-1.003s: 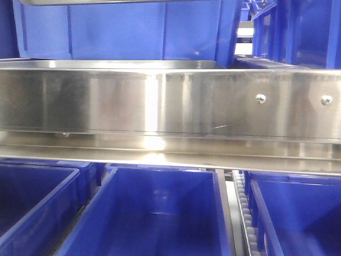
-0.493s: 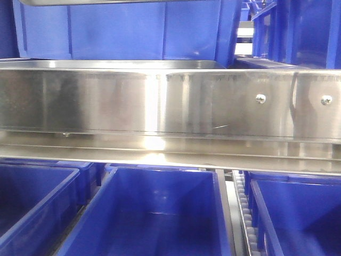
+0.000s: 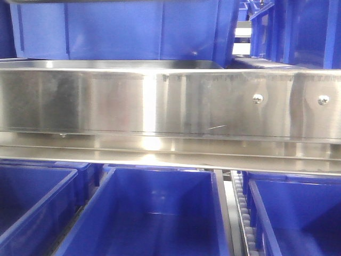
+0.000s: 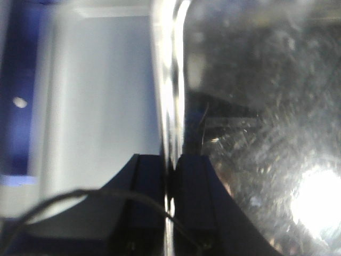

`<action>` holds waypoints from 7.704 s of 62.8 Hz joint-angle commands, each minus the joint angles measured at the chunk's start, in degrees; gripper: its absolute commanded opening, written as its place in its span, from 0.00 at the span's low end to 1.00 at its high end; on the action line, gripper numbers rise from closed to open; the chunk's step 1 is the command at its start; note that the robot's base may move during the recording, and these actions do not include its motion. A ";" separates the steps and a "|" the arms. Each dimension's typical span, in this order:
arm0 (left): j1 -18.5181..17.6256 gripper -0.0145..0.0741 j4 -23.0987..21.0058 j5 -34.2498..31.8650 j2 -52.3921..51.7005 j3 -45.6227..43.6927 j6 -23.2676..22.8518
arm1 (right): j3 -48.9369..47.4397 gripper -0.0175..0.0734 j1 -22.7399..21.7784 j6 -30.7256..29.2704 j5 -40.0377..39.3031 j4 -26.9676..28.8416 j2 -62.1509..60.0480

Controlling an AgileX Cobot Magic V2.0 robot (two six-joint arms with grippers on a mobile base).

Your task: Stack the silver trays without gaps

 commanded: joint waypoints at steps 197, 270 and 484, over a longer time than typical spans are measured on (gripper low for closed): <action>8.11 0.11 -23.67 -45.91 -60.30 59.67 22.33 | 63.63 0.25 14.84 -1.07 -45.21 -24.86 -61.95; 20.76 0.11 -23.67 -46.13 -75.18 75.74 22.33 | 63.63 0.25 14.73 -1.07 -45.21 -24.86 -61.95; 24.18 0.11 -10.43 -75.68 -91.95 99.91 10.25 | 98.37 0.25 -29.30 -24.73 -64.26 2.93 -91.89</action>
